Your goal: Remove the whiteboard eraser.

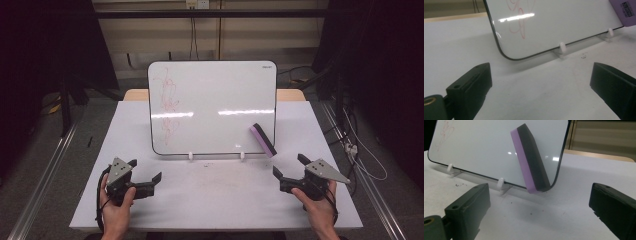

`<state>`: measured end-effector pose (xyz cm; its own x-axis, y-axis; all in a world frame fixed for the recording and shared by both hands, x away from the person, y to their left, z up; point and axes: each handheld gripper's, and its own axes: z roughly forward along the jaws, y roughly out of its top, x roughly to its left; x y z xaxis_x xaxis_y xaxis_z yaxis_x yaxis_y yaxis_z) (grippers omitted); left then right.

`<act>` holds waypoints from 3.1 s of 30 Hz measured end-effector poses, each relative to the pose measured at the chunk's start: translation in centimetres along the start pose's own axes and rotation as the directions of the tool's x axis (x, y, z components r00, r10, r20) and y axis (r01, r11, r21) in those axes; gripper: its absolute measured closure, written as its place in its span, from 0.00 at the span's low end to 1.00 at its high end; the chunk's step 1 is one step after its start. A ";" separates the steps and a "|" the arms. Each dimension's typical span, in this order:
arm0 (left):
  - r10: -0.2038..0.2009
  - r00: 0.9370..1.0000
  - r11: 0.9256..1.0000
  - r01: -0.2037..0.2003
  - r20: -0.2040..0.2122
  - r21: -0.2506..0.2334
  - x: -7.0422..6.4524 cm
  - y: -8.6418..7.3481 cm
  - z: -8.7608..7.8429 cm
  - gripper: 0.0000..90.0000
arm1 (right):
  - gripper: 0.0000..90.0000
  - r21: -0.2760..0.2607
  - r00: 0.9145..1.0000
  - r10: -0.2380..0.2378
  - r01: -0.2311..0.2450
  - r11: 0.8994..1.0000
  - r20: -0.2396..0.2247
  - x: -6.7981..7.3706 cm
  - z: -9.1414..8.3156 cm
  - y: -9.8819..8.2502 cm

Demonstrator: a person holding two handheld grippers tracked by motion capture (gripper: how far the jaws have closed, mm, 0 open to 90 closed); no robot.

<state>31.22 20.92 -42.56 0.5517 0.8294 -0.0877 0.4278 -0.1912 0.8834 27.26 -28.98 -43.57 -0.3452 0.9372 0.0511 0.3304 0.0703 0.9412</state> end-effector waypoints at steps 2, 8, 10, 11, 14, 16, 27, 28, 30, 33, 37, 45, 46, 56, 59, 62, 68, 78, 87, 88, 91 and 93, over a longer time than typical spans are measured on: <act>0.004 1.000 1.000 -0.004 -0.009 0.003 0.0 0.0 0.0 0.04 | 0.05 0.007 1.000 0.000 0.000 1.000 -0.007 0.0 0.0 0.0; 0.002 1.000 1.000 -0.002 0.002 -0.003 -0.2 0.0 0.0 0.04 | 0.05 0.029 1.000 -0.004 0.005 1.000 -0.014 -0.1 0.0 0.0; 0.009 1.000 1.000 -0.010 0.005 0.003 -0.3 0.1 0.1 0.04 | 0.05 0.045 1.000 -0.006 0.007 0.999 -0.023 0.0 0.0 0.0; 0.002 1.000 1.000 -0.002 0.004 0.002 -0.3 0.0 0.1 0.04 | 0.05 0.048 1.000 -0.010 0.011 0.999 -0.027 0.0 0.0 0.1; 0.000 1.000 1.000 0.000 0.004 0.006 -0.2 0.0 0.4 0.04 | 0.04 0.052 0.999 -0.018 0.020 0.998 -0.030 0.1 0.1 0.2; -0.003 1.000 1.000 0.003 0.008 0.011 -0.1 0.1 0.5 0.04 | 0.03 0.063 0.999 -0.025 0.026 0.998 -0.019 0.3 0.3 0.4; -0.004 1.000 1.000 0.003 0.027 0.017 0.1 0.2 1.1 0.04 | 0.08 0.111 0.999 -0.036 0.037 0.993 -0.011 0.6 1.5 1.8; 0.000 1.000 1.000 -0.001 0.027 0.018 0.1 0.2 1.1 0.04 | 0.08 0.111 0.999 -0.042 0.042 0.993 -0.005 0.7 1.6 2.0; -0.007 1.000 1.000 0.006 0.024 0.018 0.1 0.2 1.3 0.04 | 0.08 0.107 0.999 -0.044 0.045 0.993 -0.007 0.8 1.8 2.4; 0.003 0.999 1.000 -0.004 0.034 0.028 0.1 0.1 1.3 0.04 | 0.08 0.097 0.998 -0.062 0.063 0.993 -0.007 1.0 2.1 3.1; 0.005 0.999 1.000 -0.006 0.039 0.016 0.0 0.2 1.2 0.04 | 0.08 0.106 0.998 -0.069 0.070 0.992 -0.008 1.1 2.7 4.0; 0.009 0.999 1.000 -0.010 0.041 0.019 -0.1 0.3 1.5 0.04 | 0.09 0.143 0.995 -0.095 0.096 0.985 -0.015 1.2 4.4 5.1; 0.006 0.999 1.000 -0.007 0.041 0.020 -0.1 0.3 1.5 0.04 | 0.10 0.144 0.995 -0.101 0.102 0.984 -0.015 1.2 4.6 5.2; 0.013 0.999 1.000 -0.014 0.041 0.021 -0.2 0.3 1.5 0.04 | 0.17 0.165 0.982 -0.188 0.186 0.969 -0.001 2.4 6.1 5.6; 0.008 0.999 1.000 -0.009 0.036 0.020 -0.2 0.3 1.6 0.04 | 0.18 0.186 0.975 -0.223 0.218 0.958 0.009 2.5 6.1 5.1; 0.006 0.999 0.999 -0.007 0.034 0.031 0.0 0.3 1.8 0.04 | 0.24 0.210 0.970 -0.242 0.231 0.950 0.024 2.4 6.4 4.8; 0.007 0.999 0.999 -0.009 0.040 0.033 -0.1 0.4 1.9 0.04 | 0.39 0.256 0.956 -0.289 0.268 0.929 0.048 2.5 7.0 4.2; 0.008 0.999 1.000 -0.010 0.049 0.028 0.0 0.2 1.8 0.04 | 0.51 0.284 0.954 -0.295 0.269 0.920 0.054 2.3 7.3 3.7; 0.006 0.999 1.000 -0.007 0.045 0.027 0.0 0.2 1.6 0.04 | 0.65 0.313 0.951 -0.303 0.269 0.911 0.063 2.4 7.9 3.5; 0.007 0.999 1.000 -0.008 0.047 0.028 0.0 0.2 1.6 0.04 | 0.66 0.314 0.952 -0.298 0.263 0.912 0.068 2.4 7.9 3.4; 0.008 0.999 0.999 -0.010 0.045 0.032 0.0 0.2 1.6 0.04 | 0.68 0.318 0.951 -0.301 0.264 0.911 0.073 2.4 8.0 3.4; 0.007 0.999 0.999 -0.008 0.047 0.032 0.0 0.2 1.6 0.04 | 0.69 0.319 0.949 -0.304 0.266 0.910 0.077 2.4 8.0 3.4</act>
<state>32.50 20.03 -43.13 0.5875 0.8026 -0.1031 0.4459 -0.2148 0.8689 34.59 -23.71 -42.91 -0.3603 0.8948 -0.2638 0.4895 0.4221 0.7631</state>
